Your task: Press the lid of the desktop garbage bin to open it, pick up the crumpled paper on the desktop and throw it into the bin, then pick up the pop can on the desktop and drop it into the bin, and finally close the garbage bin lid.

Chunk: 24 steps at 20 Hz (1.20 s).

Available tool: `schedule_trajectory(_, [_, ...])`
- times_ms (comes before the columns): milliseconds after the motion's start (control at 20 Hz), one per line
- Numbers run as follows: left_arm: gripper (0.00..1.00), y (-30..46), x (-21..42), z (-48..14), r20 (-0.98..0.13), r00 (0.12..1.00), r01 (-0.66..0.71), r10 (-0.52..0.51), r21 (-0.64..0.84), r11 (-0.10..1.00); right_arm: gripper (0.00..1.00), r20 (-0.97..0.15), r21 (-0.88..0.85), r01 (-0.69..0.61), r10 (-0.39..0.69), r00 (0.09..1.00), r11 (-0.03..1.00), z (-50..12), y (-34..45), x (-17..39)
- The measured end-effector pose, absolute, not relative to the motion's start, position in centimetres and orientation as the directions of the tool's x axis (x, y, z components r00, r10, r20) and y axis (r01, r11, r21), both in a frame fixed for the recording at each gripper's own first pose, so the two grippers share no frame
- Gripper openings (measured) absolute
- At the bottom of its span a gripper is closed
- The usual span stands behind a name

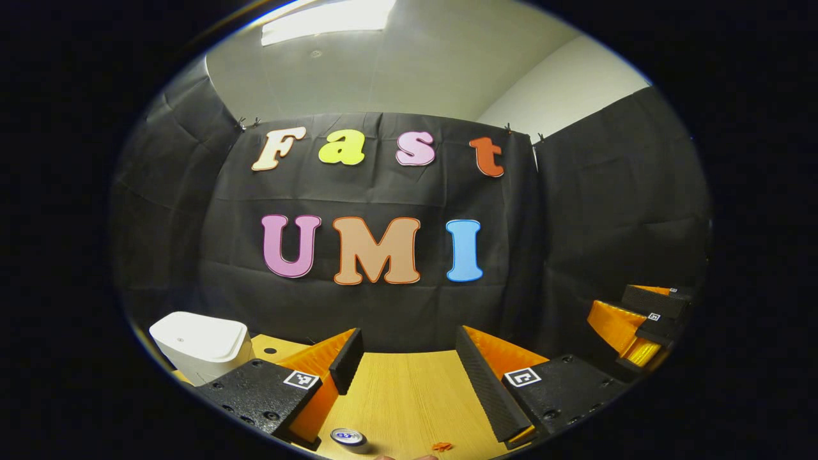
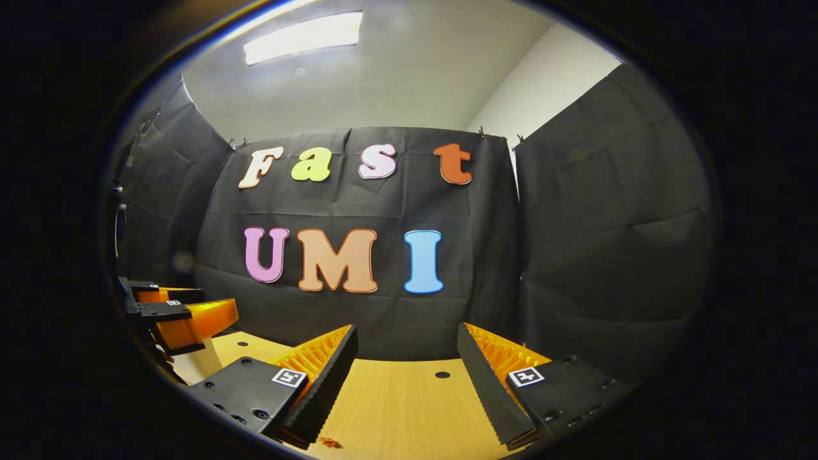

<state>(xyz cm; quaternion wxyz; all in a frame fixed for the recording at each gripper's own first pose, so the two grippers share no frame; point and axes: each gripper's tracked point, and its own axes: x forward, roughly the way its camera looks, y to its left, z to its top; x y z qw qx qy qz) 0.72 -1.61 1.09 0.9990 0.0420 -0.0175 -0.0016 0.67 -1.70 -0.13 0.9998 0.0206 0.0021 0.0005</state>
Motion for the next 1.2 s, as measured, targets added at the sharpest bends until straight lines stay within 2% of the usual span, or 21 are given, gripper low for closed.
schedule_trajectory(1200, [0.89, -2.33, 1.25, 1.10, 0.046, 0.999, 0.003, -0.008, 0.105, 0.994, 0.98, -0.010, 0.043, -0.024, 0.024, 1.000, 0.999, -0.56, -1.39, 1.29])
